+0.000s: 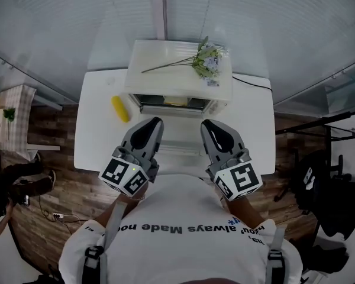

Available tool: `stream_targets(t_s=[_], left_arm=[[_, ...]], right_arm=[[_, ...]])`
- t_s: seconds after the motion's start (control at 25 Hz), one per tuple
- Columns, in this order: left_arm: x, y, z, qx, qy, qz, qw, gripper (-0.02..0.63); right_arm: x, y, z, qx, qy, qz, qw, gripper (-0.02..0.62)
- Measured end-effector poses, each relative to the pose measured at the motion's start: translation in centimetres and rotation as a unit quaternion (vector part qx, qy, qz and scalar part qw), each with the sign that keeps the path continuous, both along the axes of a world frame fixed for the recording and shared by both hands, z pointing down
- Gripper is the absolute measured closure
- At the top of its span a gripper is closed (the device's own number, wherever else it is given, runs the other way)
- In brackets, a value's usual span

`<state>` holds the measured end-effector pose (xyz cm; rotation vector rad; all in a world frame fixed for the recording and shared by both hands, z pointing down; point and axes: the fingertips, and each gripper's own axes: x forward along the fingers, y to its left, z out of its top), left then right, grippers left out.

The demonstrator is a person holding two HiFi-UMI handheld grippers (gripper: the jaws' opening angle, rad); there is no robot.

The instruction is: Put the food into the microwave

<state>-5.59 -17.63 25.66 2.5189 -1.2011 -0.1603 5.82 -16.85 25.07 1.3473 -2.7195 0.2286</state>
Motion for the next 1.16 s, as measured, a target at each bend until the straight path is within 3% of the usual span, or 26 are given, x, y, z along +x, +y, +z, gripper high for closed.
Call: stream_targets(t_s=[0.4, 1.16], left_arm=[[0.4, 0.5, -1.8, 0.03, 0.002, -0.007, 0.9995, 0.58], [0.4, 1.8, -2.5, 0.036, 0.013, -0.006, 0.9993, 0.58]], right_arm=[[0.7, 0.7, -2.6, 0.029, 0.003, 0.015, 0.999, 0.572], [0.9, 2.0, -3.8, 0.04, -0.003, 0.028, 0.999, 0.571]])
